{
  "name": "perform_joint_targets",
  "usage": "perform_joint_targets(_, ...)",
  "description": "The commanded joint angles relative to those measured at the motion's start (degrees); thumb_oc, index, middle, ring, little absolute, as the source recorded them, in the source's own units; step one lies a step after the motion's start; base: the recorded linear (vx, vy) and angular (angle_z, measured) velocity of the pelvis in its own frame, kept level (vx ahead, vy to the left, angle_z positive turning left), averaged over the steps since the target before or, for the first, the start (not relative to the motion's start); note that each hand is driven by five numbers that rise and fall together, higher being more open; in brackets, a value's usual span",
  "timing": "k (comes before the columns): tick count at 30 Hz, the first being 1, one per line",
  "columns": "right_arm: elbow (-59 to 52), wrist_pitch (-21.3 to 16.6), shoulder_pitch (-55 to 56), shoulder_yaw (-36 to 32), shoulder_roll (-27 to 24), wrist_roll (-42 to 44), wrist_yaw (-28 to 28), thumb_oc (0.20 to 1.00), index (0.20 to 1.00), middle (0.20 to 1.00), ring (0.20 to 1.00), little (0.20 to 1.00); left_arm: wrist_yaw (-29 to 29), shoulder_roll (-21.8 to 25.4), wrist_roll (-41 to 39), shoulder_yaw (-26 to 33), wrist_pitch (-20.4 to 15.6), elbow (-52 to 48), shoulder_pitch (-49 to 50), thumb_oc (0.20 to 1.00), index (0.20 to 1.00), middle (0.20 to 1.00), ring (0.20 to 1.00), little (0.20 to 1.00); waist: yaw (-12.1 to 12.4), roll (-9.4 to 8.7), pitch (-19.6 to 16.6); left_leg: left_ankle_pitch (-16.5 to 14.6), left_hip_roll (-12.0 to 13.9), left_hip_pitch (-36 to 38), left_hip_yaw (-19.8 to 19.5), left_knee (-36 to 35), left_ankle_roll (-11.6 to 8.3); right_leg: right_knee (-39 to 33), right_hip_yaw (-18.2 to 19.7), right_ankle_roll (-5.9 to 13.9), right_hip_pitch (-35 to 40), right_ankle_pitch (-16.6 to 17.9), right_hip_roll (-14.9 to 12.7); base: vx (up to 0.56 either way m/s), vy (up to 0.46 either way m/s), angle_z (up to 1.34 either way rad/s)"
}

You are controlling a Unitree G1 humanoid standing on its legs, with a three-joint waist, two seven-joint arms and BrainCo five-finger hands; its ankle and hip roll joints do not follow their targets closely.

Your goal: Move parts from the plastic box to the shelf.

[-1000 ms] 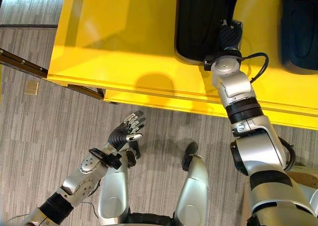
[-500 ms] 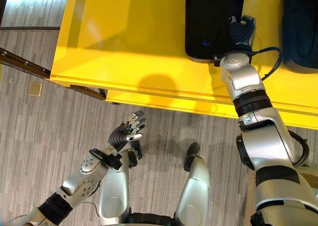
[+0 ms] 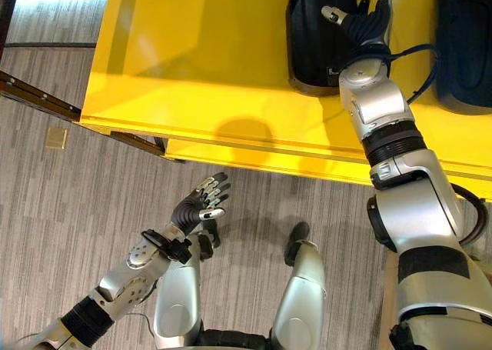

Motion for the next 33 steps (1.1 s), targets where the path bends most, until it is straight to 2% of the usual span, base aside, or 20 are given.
perform_joint_targets(1,-1.7,-3.0,-3.4,-2.5,-1.6,6.2,-1.3,1.0,1.0,1.0,1.0,1.0,-1.1,0.7,0.2,-3.3,-2.0,-6.3,0.1,1.0,1.0,1.0,1.0,1.0,1.3,0.82,-2.1,-5.4,0.4,4.6,4.1,-1.1,-0.46,8.9,-5.7,1.2,1.5,-7.7,-2.4,0.0,0.0,0.0)
perform_joint_targets(10,-5.7,-2.8,6.1,-8.1,2.4,17.4,1.1,1.0,1.0,1.0,1.0,1.0,-1.0,-0.7,1.3,-1.5,-3.5,-4.8,1.0,1.0,1.0,1.0,1.0,1.0,-0.4,0.05,-2.1,-4.5,0.1,8.4,5.5,-3.8,-0.3,6.6,-4.7,1.17,4.3,-7.1,-1.2,0.0,0.0,0.0)
perform_joint_targets(13,-9.4,-2.2,10.3,-10.3,4.0,19.0,-0.4,1.0,1.0,1.0,1.0,1.0,-0.8,-1.3,1.3,-0.6,-3.9,-4.2,1.4,1.0,1.0,1.0,1.0,1.0,-1.3,-0.47,-2.1,-4.1,0.2,10.4,6.3,-4.9,-0.35,5.3,-4.4,1.21,6.0,-6.8,-0.8,0.01,0.008,-0.08)
perform_joint_targets(14,-12.9,-1.9,14.7,-12.4,5.3,19.9,0.2,1.0,1.0,1.0,1.0,1.0,-0.8,-1.6,1.3,0.6,-3.8,-3.8,1.9,1.0,1.0,1.0,1.0,1.0,-2.0,-0.79,-2.1,-3.8,0.4,12.3,6.7,-5.9,-0.36,4.1,-4.2,1.25,7.7,-6.5,-0.3,0.03,0.004,-0.08)
perform_joint_targets(20,-21.9,0.8,23.9,-13.7,9.4,19.7,1.0,1.0,1.0,1.0,1.0,1.0,-0.7,-3.1,0.2,2.2,-3.8,-2.5,2.9,1.0,1.0,1.0,1.0,1.0,-3.8,-1.4,-2.1,-2.4,1.3,15.8,7.6,-8.0,-0.81,1.0,-3.5,1.27,11.2,-5.4,0.7,0.03,-0.019,-0.1)
perform_joint_targets(24,-25.9,1.0,29.2,-13.3,12.5,19.2,1.9,1.0,1.0,1.0,1.0,1.0,-1.2,-4.4,2.4,3.3,-3.9,-1.6,3.8,1.0,1.0,1.0,1.0,1.0,-4.6,-1.61,-2.1,-1.8,1.8,17.8,7.9,-8.7,-0.99,-0.8,-3.3,1.08,13.7,-4.9,1.3,0.04,-0.025,-0.07)
perform_joint_targets(26,-26.5,1.7,30.3,-12.5,14.3,17.5,3.6,1.0,1.0,1.0,1.0,1.0,-0.7,-4.9,2.4,3.5,-4.9,-0.7,4.0,1.0,1.0,1.0,1.0,1.0,-4.5,-1.48,-2.1,-1.9,1.8,18.1,7.6,-8.4,-0.91,-0.5,-3.2,0.91,14.4,-5.2,1.3,0.04,0.005,-0.02)
perform_joint_targets(33,-26.0,2.1,30.8,-12.0,14.8,16.9,5.0,1.0,1.0,1.0,1.0,1.0,-1.8,-5.1,2.6,4.1,-4.3,-0.4,4.4,1.0,1.0,1.0,1.0,1.0,-3.8,-1.59,-2.8,-2.1,1.9,18.1,7.0,-8.0,-0.82,-0.3,-3.9,0.54,15.1,-5.6,1.6,0.01,-0.01,0.0)
